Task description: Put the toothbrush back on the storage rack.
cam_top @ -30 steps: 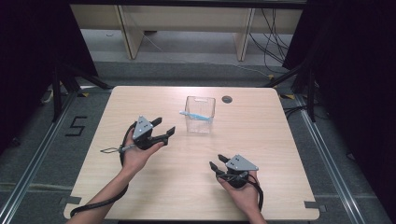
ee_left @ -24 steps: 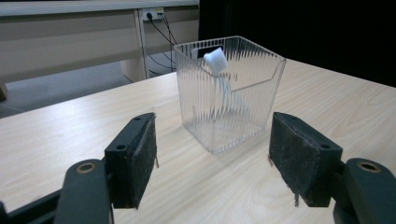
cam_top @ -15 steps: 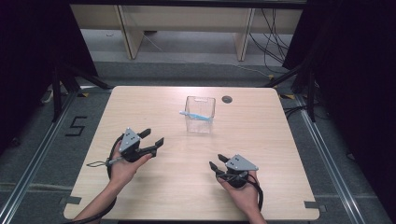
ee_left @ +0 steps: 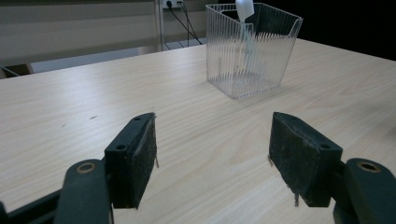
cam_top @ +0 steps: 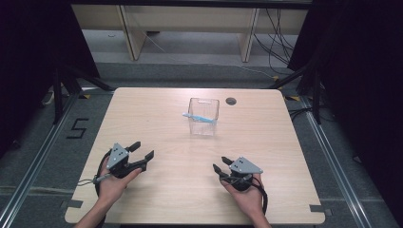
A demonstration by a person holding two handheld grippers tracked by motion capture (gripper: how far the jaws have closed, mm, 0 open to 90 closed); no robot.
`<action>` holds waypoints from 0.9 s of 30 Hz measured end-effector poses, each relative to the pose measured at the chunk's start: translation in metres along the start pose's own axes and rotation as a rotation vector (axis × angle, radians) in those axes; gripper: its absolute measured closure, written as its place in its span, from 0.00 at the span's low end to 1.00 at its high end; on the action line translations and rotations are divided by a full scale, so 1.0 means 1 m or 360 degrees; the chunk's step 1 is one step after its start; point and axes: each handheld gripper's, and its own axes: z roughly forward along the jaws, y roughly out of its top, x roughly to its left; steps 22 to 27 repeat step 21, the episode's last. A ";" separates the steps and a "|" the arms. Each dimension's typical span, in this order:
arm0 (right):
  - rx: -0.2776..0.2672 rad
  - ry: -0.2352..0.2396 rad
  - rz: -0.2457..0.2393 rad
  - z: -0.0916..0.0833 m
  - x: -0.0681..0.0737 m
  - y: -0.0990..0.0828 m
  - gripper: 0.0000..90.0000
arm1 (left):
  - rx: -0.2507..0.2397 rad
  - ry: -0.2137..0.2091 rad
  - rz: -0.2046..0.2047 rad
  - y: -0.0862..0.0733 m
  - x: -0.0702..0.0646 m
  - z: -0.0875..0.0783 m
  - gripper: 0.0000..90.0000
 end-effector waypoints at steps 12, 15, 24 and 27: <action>-0.0002 0.0001 0.0001 0.001 0.000 0.000 0.59 | 0.0001 0.0074 0.0000 -0.016 0.009 -0.020 0.35; 0.0028 0.0022 0.0050 0.000 0.002 0.000 0.59 | -0.0005 0.0082 0.0008 -0.019 0.010 -0.022 0.35; 0.0021 -0.0002 -0.0006 0.000 -0.001 0.001 0.58 | -0.0031 0.0100 0.0013 -0.023 0.010 -0.022 0.35; 0.0021 -0.0002 -0.0006 0.000 -0.001 0.001 0.58 | -0.0031 0.0100 0.0013 -0.023 0.010 -0.022 0.35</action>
